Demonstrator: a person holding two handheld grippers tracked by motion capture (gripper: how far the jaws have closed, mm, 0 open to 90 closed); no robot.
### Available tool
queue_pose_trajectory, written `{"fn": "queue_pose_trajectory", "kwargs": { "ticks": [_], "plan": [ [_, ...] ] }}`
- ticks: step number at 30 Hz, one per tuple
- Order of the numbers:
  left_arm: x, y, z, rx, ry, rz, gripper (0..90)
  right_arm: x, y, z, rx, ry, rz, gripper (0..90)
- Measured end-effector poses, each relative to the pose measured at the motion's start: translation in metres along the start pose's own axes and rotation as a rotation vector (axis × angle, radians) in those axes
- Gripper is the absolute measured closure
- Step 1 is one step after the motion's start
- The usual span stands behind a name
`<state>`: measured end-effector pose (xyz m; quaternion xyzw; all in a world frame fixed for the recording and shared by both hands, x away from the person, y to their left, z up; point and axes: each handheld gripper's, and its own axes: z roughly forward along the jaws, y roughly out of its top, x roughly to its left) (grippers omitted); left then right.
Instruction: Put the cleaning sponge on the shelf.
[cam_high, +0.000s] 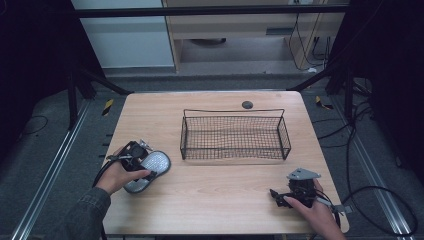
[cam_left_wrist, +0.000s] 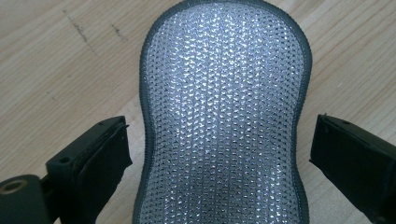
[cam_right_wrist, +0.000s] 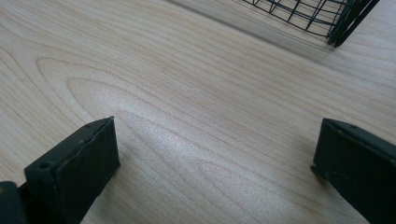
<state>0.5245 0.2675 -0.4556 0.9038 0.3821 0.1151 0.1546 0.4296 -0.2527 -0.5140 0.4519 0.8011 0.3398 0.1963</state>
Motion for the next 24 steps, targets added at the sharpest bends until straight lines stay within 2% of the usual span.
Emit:
{"fn": "queue_pose_trajectory", "kwargs": {
  "ticks": [6, 14, 21, 24],
  "plan": [
    [-0.001, -0.001, 0.006, 0.023, 0.002, 0.021, 3.7, 0.0, 0.0, 0.0, 0.001, 0.001, 0.001, 0.3],
    [0.003, -0.002, 0.015, 0.033, -0.02, 0.006, 3.3, 0.0, 0.0, 0.0, 0.001, 0.002, 0.002, 0.3],
    [0.004, -0.004, 0.021, 0.049, -0.033, 0.017, 2.6, 0.0, 0.0, 0.0, 0.0, 0.002, 0.002, 0.3],
    [0.006, -0.006, 0.024, 0.047, -0.052, 0.001, 2.4, 0.0, 0.0, 0.0, 0.0, 0.002, 0.002, 0.3]
  ]
}}
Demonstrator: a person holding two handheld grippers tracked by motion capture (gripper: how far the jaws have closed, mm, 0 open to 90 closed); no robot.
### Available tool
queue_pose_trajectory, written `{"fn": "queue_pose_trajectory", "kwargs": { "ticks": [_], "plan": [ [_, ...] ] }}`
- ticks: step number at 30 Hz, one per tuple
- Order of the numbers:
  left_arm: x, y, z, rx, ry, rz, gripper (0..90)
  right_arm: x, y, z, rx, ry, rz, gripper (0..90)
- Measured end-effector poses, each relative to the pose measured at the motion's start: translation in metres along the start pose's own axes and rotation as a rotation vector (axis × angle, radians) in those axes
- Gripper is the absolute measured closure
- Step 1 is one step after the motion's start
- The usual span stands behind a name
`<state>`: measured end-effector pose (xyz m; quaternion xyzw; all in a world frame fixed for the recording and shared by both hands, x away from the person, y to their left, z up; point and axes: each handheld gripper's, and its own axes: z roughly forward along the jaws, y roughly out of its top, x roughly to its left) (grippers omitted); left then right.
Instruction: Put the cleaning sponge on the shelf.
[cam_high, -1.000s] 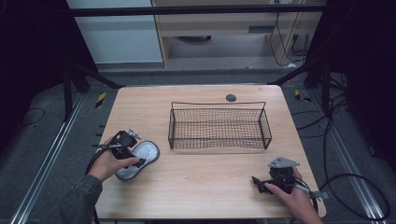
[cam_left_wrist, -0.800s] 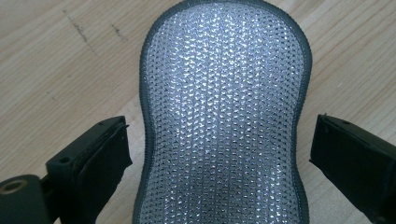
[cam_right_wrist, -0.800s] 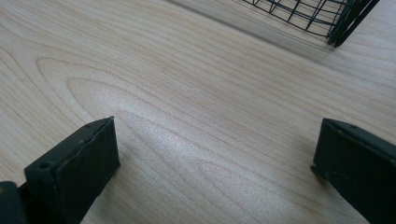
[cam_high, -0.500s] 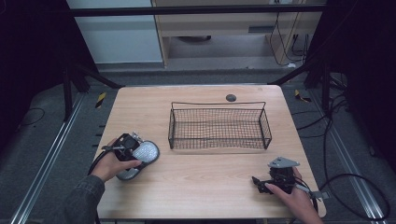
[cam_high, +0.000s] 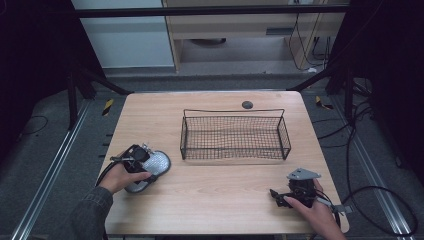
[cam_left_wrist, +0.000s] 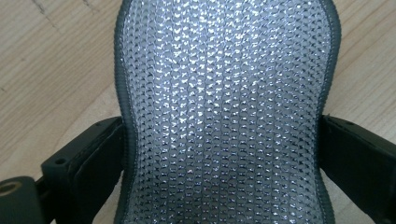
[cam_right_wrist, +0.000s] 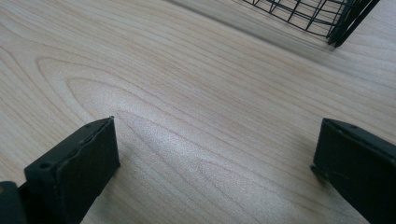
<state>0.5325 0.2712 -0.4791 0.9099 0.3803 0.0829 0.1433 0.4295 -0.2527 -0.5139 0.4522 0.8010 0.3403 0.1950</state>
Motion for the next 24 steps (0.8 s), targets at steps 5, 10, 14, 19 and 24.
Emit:
{"fn": "queue_pose_trajectory", "kwargs": {
  "ticks": [5, 10, 14, 19, 24],
  "plan": [
    [0.003, -0.001, 0.001, -0.006, -0.026, -0.017, 2.0, 0.0, 0.0, 0.0, 0.0, -0.002, -0.001, 0.3],
    [0.003, -0.002, -0.001, -0.013, -0.02, -0.008, 6.8, 0.0, 0.0, 0.0, 0.0, -0.001, -0.001, 0.3],
    [-0.001, -0.002, -0.004, -0.017, -0.017, 0.008, 10.7, 0.0, 0.0, 0.0, 0.0, -0.001, -0.001, 0.3],
    [-0.006, -0.001, -0.013, -0.049, 0.003, 0.035, 11.9, 0.0, 0.0, 0.0, 0.0, -0.001, -0.001, 0.3],
    [-0.013, 0.001, -0.022, -0.071, 0.016, 0.075, 12.3, 0.0, 0.0, 0.0, 0.0, 0.0, 0.001, 0.3]
  ]
}}
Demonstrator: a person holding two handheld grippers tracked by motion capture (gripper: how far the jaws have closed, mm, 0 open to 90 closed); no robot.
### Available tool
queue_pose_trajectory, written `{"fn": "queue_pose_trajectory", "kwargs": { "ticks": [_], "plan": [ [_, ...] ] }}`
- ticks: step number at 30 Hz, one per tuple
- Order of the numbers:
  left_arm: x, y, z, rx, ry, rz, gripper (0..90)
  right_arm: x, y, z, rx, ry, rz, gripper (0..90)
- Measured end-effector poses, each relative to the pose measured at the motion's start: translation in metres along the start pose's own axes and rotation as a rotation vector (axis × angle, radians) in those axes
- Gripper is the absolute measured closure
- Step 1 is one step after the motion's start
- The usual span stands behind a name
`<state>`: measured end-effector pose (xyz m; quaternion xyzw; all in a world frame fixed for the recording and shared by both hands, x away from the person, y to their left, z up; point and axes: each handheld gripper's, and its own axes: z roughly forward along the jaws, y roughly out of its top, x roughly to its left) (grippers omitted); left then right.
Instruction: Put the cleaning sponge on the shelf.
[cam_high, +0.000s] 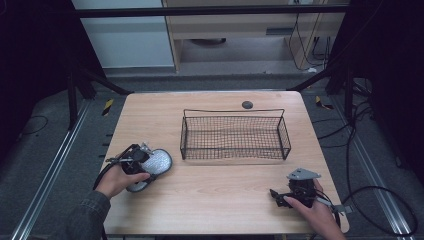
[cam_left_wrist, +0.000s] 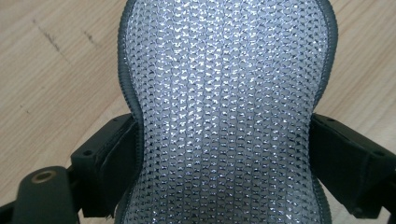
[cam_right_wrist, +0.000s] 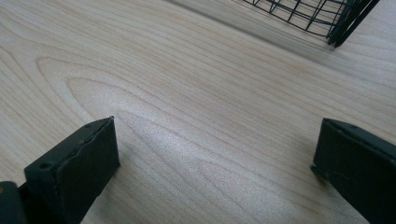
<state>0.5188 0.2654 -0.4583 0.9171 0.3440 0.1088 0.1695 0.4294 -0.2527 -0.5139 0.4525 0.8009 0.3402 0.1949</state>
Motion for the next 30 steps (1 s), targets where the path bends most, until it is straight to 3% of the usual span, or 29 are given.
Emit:
{"fn": "queue_pose_trajectory", "kwargs": {
  "ticks": [13, 15, 19, 30],
  "plan": [
    [-0.016, 0.007, -0.02, -0.054, 0.035, 0.083, 13.3, 0.0, 0.0, 0.0, 0.0, 0.0, 0.0, 0.3],
    [-0.018, 0.01, -0.027, -0.068, 0.064, 0.127, 13.4, 0.0, 0.0, 0.0, 0.0, 0.0, -0.001, 0.3],
    [-0.019, 0.013, -0.036, -0.094, 0.078, 0.128, 13.6, 0.0, 0.0, 0.0, 0.0, 0.0, -0.001, 0.3],
    [-0.024, 0.03, -0.067, -0.138, 0.109, 0.188, 13.8, 0.0, 0.0, 0.0, -0.001, -0.002, -0.002, 0.3]
  ]
}}
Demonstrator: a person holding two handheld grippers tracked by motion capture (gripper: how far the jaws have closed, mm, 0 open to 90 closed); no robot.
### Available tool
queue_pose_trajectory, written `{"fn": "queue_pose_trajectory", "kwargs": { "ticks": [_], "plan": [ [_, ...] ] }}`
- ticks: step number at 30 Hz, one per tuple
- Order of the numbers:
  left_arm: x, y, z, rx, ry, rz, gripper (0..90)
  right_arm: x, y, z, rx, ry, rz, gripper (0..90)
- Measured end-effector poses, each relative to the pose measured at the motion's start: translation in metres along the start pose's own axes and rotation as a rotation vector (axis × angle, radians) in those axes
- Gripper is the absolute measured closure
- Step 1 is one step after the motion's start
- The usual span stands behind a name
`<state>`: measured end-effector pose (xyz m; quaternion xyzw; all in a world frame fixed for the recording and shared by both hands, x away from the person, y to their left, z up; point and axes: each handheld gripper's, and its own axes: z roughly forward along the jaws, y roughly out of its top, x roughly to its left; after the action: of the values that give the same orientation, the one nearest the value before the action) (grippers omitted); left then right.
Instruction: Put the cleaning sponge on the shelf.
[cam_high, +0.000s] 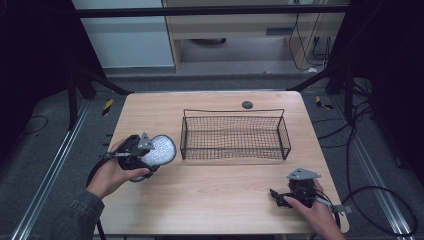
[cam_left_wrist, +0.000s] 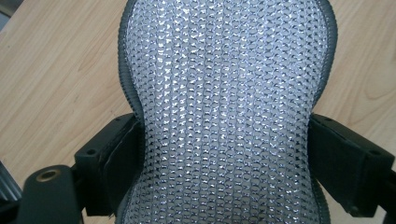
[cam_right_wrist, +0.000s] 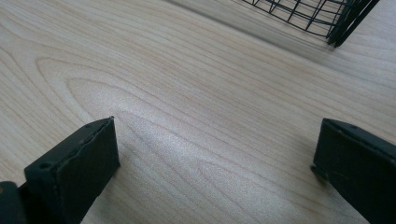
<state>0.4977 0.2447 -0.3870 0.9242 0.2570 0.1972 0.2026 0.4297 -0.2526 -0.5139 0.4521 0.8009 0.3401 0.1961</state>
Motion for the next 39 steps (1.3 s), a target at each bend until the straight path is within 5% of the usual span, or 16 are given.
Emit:
{"fn": "queue_pose_trajectory", "kwargs": {
  "ticks": [14, 22, 30, 39],
  "plan": [
    [0.006, 0.03, -0.026, -0.042, 0.046, 0.067, 13.9, 0.0, 0.0, 0.0, -0.001, -0.001, -0.001, 0.3],
    [0.009, 0.054, -0.027, -0.037, 0.048, 0.102, 13.8, 0.001, 0.001, 0.001, 0.001, -0.014, 0.012, 0.3],
    [0.018, 0.06, -0.028, -0.069, 0.057, 0.072, 13.8, 0.001, 0.001, 0.001, 0.001, -0.014, 0.012, 0.3],
    [0.02, 0.07, -0.028, -0.066, 0.07, 0.088, 13.9, 0.001, 0.001, 0.001, 0.002, -0.016, 0.01, 0.3]
  ]
}}
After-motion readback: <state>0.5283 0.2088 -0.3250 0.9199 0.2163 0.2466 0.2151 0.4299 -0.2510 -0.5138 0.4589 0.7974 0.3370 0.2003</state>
